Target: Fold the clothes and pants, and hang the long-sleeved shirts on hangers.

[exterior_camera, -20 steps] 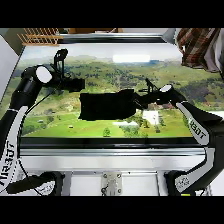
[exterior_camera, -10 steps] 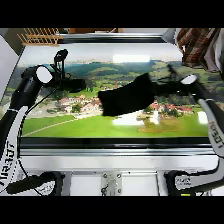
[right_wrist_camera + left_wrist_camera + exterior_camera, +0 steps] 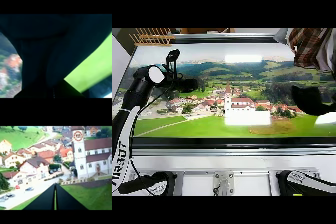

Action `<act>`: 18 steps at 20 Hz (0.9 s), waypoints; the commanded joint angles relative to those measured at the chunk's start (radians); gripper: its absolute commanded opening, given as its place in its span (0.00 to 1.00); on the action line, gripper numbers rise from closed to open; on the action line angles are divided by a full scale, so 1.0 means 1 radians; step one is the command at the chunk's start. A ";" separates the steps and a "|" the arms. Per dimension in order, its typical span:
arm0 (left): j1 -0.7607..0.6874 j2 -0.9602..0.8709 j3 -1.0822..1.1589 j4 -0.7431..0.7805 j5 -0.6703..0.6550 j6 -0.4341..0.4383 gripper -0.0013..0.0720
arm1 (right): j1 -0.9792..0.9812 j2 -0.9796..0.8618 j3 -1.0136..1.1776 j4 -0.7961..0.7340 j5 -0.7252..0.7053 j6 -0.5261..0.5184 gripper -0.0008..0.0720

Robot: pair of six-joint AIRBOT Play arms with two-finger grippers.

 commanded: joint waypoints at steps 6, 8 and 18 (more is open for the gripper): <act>0.000 0.001 0.000 0.000 -0.002 -0.007 0.03 | -0.118 0.125 -0.265 -0.230 0.049 0.076 0.02; 0.000 0.001 0.000 0.000 -0.003 -0.008 0.03 | -0.118 0.131 -0.266 -0.286 0.050 0.087 0.03; -0.001 0.000 0.000 0.001 -0.004 -0.007 0.03 | -0.035 0.449 -0.233 0.134 -0.133 -0.058 0.82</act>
